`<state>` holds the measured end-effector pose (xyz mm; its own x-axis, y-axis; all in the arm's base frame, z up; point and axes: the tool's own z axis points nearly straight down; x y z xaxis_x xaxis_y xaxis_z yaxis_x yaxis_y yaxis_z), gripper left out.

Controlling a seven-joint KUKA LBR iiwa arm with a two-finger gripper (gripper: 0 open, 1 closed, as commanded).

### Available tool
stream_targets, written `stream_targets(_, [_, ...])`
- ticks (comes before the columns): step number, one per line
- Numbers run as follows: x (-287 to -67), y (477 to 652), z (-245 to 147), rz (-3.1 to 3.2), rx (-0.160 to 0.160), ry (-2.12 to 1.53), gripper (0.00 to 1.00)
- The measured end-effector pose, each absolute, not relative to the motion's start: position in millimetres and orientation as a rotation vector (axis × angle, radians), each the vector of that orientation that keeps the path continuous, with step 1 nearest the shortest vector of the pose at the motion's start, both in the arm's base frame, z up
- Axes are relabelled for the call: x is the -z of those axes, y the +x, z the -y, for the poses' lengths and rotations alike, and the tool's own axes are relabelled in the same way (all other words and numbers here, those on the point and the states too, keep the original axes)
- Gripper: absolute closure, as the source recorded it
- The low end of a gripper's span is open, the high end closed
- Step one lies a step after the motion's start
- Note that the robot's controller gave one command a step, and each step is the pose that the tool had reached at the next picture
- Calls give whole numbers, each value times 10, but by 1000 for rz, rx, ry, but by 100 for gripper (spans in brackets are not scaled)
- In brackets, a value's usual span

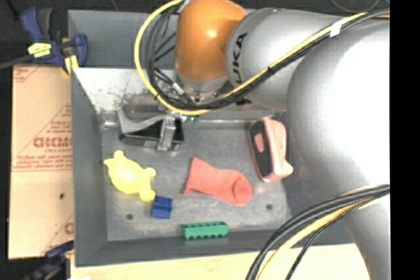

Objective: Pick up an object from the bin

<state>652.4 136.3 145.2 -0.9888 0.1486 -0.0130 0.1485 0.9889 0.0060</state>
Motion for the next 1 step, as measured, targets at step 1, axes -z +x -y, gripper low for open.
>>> stream_targets(1, [-696, 6542, -1386, -3132, 0, 130, 0])
